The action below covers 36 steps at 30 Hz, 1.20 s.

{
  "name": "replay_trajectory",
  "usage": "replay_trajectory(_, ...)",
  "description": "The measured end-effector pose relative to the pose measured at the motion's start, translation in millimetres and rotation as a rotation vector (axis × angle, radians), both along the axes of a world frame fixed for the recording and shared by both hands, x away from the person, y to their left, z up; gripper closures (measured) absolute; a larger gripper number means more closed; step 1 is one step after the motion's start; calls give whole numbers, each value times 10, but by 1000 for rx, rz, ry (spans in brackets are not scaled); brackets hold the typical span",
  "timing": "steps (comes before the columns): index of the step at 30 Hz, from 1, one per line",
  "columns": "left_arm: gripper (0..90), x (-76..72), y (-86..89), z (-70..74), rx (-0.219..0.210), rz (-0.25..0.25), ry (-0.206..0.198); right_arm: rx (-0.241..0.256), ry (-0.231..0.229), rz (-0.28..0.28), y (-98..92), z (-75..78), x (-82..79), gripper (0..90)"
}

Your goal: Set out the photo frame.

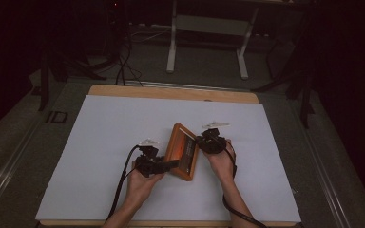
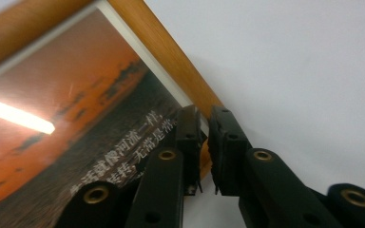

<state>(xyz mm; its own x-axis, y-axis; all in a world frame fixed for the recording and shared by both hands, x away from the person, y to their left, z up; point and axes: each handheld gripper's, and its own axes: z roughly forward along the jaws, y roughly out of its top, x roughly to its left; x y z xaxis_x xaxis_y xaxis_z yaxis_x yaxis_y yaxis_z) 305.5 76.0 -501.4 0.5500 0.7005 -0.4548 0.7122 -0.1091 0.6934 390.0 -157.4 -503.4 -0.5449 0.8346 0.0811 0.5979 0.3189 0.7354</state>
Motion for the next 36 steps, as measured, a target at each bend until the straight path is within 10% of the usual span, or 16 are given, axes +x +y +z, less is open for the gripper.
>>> replay_trajectory(23, 672, -11, -461, 241, 103, -58, -120, 22, -136, 47, -463, 445, -697, 714)
replay_trajectory(36, 690, -98, -438, 333, 269, -235, -317, 40, -182, 31, -649, 561, -833, 765)
